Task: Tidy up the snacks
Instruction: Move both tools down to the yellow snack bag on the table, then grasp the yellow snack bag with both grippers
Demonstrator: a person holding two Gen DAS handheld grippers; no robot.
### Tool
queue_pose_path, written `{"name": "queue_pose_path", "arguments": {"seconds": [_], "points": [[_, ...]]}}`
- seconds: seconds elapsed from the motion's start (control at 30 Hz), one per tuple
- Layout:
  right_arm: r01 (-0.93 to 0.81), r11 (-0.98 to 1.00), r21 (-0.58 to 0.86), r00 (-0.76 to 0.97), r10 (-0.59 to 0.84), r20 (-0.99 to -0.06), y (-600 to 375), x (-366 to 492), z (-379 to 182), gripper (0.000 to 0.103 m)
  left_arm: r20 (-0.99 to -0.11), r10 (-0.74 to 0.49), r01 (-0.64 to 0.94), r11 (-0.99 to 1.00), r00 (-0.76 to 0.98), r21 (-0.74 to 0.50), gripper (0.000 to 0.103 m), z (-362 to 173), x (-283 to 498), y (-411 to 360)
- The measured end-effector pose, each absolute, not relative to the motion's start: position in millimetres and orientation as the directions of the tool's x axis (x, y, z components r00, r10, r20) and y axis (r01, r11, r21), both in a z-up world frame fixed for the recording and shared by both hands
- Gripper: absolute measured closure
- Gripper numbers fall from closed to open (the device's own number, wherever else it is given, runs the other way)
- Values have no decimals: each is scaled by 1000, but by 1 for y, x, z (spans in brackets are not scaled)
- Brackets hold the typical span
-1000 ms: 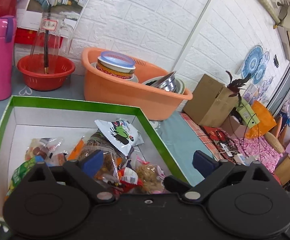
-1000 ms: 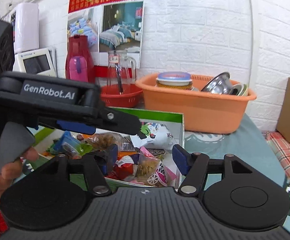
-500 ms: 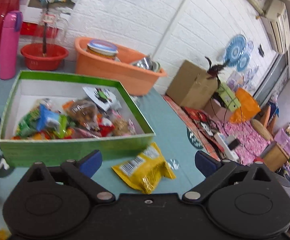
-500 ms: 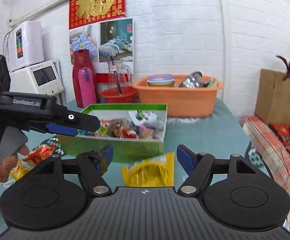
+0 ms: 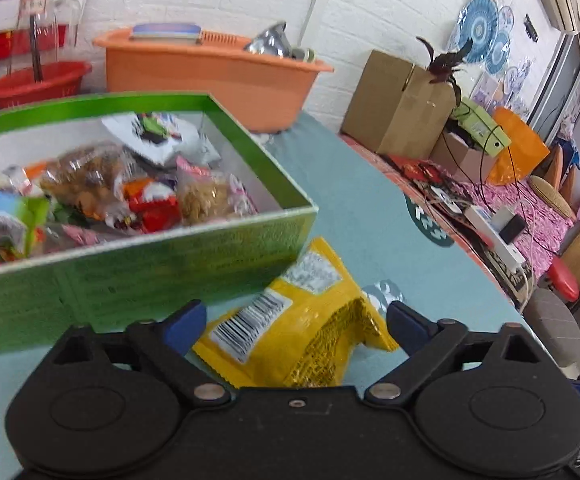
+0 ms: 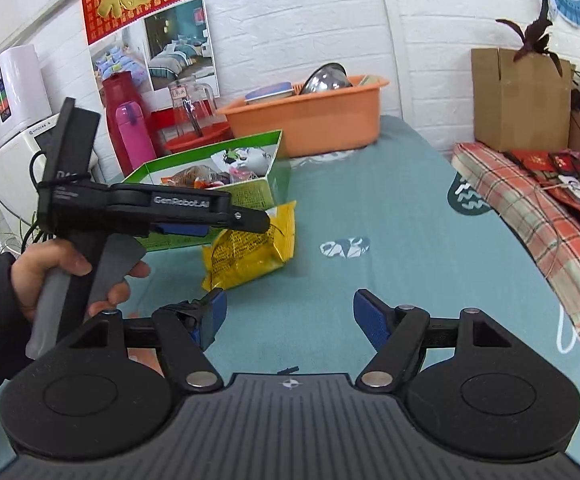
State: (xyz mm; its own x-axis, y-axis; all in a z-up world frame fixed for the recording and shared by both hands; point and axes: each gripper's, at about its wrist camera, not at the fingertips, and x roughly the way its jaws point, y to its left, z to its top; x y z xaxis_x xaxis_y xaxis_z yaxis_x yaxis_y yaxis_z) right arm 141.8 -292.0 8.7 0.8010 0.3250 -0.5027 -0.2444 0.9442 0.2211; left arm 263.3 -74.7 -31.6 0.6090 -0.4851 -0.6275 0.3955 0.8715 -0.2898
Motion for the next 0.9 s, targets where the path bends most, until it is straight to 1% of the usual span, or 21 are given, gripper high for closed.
{"name": "queue_pose_path", "arguments": {"seconds": [0.03, 0.07, 0.13, 0.17, 0.23, 0.3, 0.33, 0.37, 0.47, 0.6, 0.73, 0.9], "points": [[-246, 942, 227, 797, 330, -506, -291, 142, 7, 0, -641, -489, 398, 869, 591, -295, 3, -34, 262, -74], [-249, 940, 233, 793, 335, -509, -290, 143, 5, 0, -654, -492, 405, 866, 575, -295, 22, -35, 259, -73], [-259, 935, 244, 781, 351, -516, -288, 145, 0, 0, -647, -509, 399, 857, 567, -325, 20, -35, 246, -66], [-264, 932, 247, 775, 357, -521, -285, 145, -2, 0, -645, -518, 392, 853, 562, -344, 22, -35, 239, -63], [-282, 927, 246, 764, 372, -527, -280, 144, -6, 0, -629, -563, 396, 826, 536, -401, 23, -36, 219, -56], [-293, 926, 240, 755, 378, -536, -275, 144, -10, 0, -618, -588, 380, 809, 522, -449, 22, -37, 203, -48], [-297, 925, 237, 751, 380, -540, -273, 143, -11, 0, -604, -606, 361, 795, 517, -488, 17, -37, 194, -42], [-301, 924, 236, 748, 382, -542, -271, 142, -12, 0, -584, -625, 345, 778, 518, -525, 0, -37, 187, -36], [-319, 915, 249, 738, 404, -541, -267, 136, -14, 0, -534, -643, 307, 749, 549, -587, 0, -33, 176, -24], [-312, 915, 255, 724, 403, -559, -260, 137, -17, 0, -525, -642, 328, 752, 559, -572, 0, -19, 189, -31], [-314, 916, 250, 738, 401, -543, -256, 137, -16, 0, -544, -611, 369, 787, 574, -495, 0, -21, 206, -49], [-284, 923, 260, 736, 383, -558, -253, 144, -21, 0, -577, -617, 347, 784, 536, -515, 0, -39, 221, -52]]}}
